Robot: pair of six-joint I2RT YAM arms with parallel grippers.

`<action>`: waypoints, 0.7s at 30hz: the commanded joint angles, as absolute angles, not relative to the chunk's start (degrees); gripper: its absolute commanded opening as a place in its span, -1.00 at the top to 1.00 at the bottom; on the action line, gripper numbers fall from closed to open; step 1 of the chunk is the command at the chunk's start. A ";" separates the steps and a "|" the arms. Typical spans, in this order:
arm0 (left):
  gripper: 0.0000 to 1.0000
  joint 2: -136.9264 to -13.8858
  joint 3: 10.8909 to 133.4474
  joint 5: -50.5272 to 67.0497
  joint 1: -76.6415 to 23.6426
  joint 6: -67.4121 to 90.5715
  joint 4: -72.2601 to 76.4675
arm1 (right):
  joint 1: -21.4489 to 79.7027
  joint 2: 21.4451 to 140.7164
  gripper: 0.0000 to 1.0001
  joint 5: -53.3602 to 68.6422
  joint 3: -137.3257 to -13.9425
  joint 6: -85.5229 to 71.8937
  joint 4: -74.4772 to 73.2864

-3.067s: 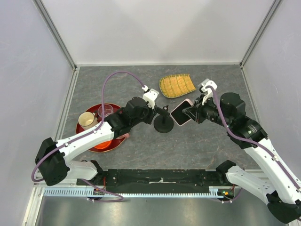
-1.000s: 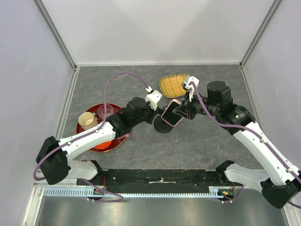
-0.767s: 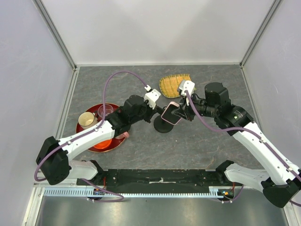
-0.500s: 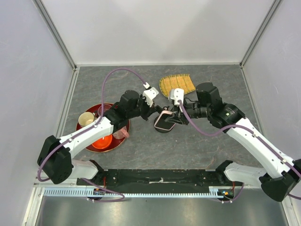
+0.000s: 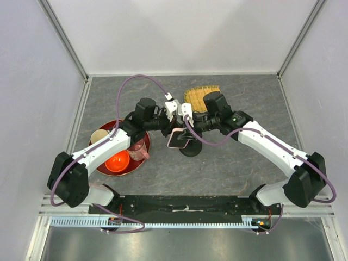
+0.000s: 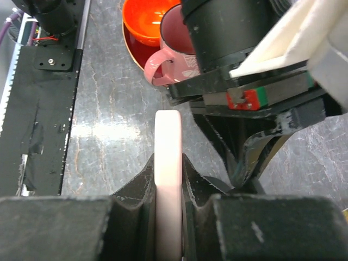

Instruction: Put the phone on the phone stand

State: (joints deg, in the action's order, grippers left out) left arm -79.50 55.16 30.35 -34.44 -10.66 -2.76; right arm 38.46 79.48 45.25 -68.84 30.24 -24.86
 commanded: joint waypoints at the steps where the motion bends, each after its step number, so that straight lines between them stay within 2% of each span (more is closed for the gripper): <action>1: 0.95 -80.68 56.69 36.56 -34.89 -12.83 -5.27 | 37.88 80.85 1.00 48.17 -73.83 34.45 -18.10; 11: 0.95 -80.42 56.78 36.21 -34.89 -13.36 -5.80 | 34.46 83.14 1.00 48.08 -74.45 34.63 -14.94; 21: 0.95 -79.80 57.13 34.98 -34.89 -13.80 -6.42 | 34.19 80.59 1.00 42.63 -71.36 35.50 -18.80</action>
